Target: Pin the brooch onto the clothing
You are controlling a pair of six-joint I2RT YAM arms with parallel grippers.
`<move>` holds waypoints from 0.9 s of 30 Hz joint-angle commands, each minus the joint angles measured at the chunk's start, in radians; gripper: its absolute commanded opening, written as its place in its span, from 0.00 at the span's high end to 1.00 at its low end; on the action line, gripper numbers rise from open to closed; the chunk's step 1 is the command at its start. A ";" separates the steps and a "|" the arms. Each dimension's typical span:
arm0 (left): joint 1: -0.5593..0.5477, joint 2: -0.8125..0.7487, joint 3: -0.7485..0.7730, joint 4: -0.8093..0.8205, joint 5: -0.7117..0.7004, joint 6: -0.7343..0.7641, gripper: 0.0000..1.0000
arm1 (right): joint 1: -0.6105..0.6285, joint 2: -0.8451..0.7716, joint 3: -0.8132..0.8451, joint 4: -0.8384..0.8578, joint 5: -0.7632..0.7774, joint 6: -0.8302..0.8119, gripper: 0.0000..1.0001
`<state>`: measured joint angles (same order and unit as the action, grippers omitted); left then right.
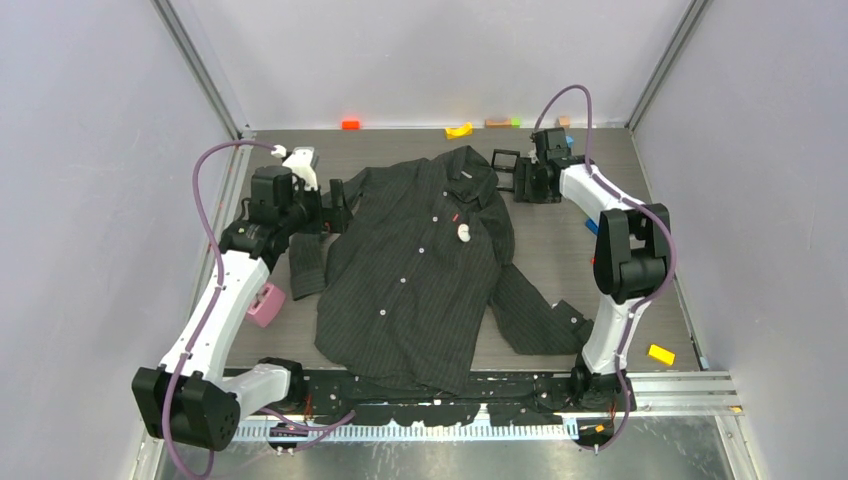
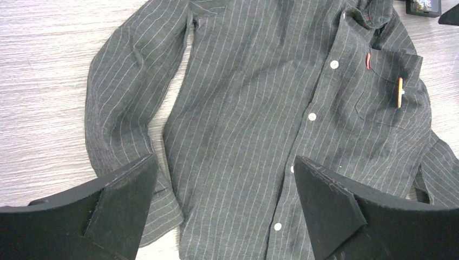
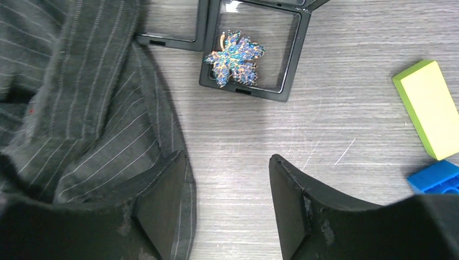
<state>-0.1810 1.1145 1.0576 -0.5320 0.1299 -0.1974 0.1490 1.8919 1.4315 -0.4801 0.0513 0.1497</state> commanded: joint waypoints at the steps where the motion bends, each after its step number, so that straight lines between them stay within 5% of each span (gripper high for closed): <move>1: 0.005 -0.001 0.000 0.029 0.018 0.006 0.00 | -0.010 0.054 0.081 0.029 0.009 -0.029 0.38; 27: 0.005 0.014 -0.008 0.033 0.036 -0.005 0.00 | -0.028 0.303 0.287 0.013 0.005 -0.110 0.48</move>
<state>-0.1810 1.1294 1.0500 -0.5308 0.1513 -0.2016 0.1253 2.1742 1.6794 -0.4725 0.0441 0.0723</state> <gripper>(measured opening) 0.994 0.534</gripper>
